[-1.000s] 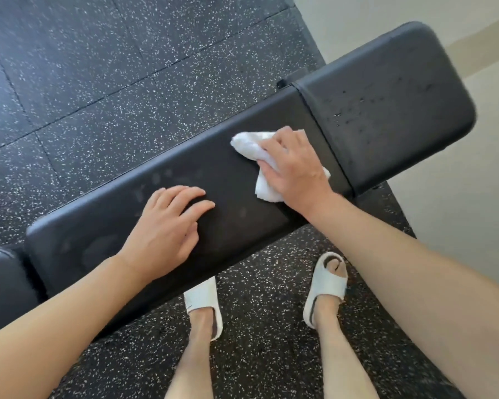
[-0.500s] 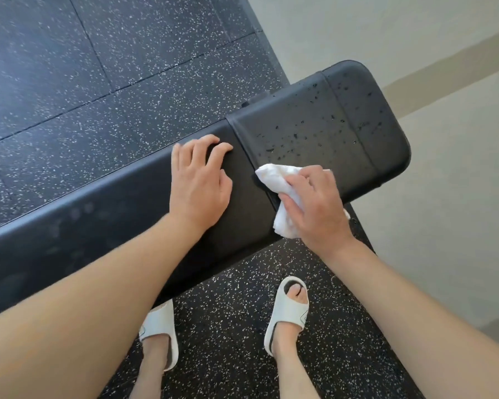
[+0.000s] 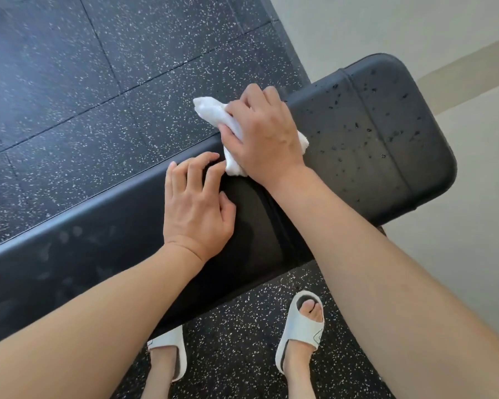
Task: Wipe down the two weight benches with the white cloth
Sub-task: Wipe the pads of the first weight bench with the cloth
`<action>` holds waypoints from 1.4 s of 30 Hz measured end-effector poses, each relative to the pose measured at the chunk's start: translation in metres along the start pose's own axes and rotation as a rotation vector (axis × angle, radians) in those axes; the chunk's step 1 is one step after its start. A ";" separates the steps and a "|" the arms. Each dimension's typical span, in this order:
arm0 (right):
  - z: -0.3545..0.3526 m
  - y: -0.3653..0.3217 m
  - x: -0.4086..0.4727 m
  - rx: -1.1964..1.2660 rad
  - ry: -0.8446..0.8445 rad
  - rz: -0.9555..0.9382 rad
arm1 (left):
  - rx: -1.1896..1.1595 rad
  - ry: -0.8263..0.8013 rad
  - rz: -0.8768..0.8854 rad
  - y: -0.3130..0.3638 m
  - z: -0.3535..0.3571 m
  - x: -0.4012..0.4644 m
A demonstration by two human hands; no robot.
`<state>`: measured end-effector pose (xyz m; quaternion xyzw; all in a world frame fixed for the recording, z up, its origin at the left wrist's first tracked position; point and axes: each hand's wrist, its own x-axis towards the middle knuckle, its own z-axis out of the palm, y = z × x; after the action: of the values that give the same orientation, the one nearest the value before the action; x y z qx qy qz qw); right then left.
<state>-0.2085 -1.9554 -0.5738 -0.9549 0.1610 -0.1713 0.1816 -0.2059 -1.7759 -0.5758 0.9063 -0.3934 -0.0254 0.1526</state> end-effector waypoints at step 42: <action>-0.001 0.048 0.111 -0.158 -0.972 0.428 | 0.030 -0.066 -0.027 -0.001 0.006 0.000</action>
<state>-0.1221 -2.0393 -0.5628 -0.8807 0.2619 0.3438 0.1936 -0.2061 -1.7767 -0.5817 0.9124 -0.3862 -0.0515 0.1253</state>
